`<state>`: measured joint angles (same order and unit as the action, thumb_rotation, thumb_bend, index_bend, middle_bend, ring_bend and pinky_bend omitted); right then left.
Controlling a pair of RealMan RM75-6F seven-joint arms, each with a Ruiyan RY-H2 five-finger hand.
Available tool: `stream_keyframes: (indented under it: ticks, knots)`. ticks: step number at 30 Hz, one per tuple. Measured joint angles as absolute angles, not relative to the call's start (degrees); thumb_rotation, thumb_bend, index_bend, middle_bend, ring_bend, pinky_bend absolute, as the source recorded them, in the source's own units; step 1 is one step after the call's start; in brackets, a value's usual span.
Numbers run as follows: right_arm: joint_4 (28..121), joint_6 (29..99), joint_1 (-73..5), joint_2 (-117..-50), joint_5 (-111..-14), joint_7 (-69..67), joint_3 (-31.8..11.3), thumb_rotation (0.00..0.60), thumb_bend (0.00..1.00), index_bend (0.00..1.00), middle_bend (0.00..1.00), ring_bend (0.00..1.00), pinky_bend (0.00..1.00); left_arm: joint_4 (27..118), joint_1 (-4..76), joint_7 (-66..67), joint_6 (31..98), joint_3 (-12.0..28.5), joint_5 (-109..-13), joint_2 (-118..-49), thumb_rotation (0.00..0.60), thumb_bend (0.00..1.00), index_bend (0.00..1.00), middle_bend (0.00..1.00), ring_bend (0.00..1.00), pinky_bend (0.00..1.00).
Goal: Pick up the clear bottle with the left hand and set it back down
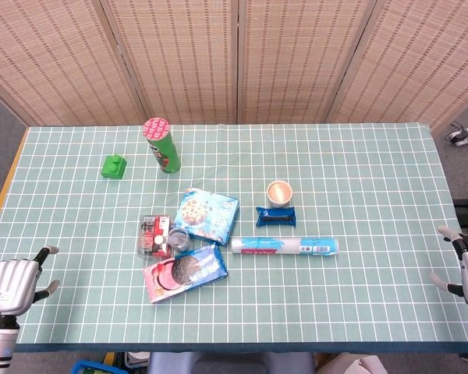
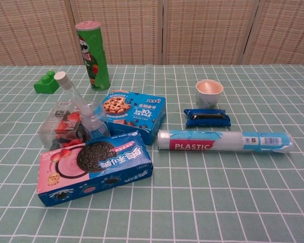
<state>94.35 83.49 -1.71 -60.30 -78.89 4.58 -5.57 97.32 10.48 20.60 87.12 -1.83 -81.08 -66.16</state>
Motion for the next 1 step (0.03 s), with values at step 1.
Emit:
stream_keyframes:
  ticks: [1]
  knots:
    - [94.42, 83.01, -1.91, -60.31, -78.61, 5.07, -5.55, 0.600, 0.10, 0.22, 0.33, 0.26, 0.52, 97.11, 10.40, 20.51, 86.88, -1.72, -81.18, -66.21, 0.600, 0.02, 0.42, 0.97, 0.99, 1.00]
